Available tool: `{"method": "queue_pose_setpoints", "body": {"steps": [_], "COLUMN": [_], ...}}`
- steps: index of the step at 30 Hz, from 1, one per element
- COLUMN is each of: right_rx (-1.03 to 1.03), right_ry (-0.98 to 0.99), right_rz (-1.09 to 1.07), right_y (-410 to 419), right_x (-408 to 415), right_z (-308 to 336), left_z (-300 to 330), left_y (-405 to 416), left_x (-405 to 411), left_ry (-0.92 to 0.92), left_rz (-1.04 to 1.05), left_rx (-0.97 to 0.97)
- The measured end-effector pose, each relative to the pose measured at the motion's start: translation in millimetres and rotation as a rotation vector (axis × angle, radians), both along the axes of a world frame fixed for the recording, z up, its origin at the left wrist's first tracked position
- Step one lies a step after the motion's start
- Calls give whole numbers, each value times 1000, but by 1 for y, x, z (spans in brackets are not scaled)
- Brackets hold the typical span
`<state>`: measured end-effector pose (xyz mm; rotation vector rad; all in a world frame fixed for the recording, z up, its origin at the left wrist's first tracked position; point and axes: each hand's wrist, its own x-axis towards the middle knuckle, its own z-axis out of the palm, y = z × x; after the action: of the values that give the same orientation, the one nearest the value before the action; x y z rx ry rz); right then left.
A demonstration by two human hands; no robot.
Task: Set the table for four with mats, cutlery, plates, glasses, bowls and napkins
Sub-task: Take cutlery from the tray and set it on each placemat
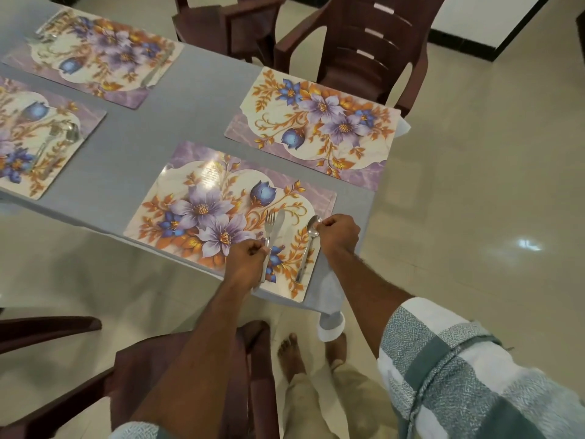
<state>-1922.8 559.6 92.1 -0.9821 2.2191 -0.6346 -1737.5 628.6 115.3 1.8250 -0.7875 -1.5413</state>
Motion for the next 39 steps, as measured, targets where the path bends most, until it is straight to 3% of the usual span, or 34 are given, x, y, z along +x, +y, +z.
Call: {"method": "queue_pose_setpoints", "body": {"steps": [6,13,17,25,30,39], "right_rx": [-142,-8,-15,0,87,161], "right_ry": [-43,-463,-377,-339,-207,-346], "right_rz": [19,162,142,160,204,256], "right_y": [7,19,20,25,27,28], "right_x": [8,39,49,65,71,64], "right_z": [10,20,19,30,26,21], "left_z": [11,13,11,-6,-17,-22], "left_y": [-4,-10,-12,-11,-7,-5], "left_x": [-4,-9,-13,-13,-8,6], "left_ry": [-14,-12,9,-157,-160,-20], "left_rz": [-9,-36,-23,-77,-1,112], "left_rx": [15,-9,-22,-54,-38,-27]}}
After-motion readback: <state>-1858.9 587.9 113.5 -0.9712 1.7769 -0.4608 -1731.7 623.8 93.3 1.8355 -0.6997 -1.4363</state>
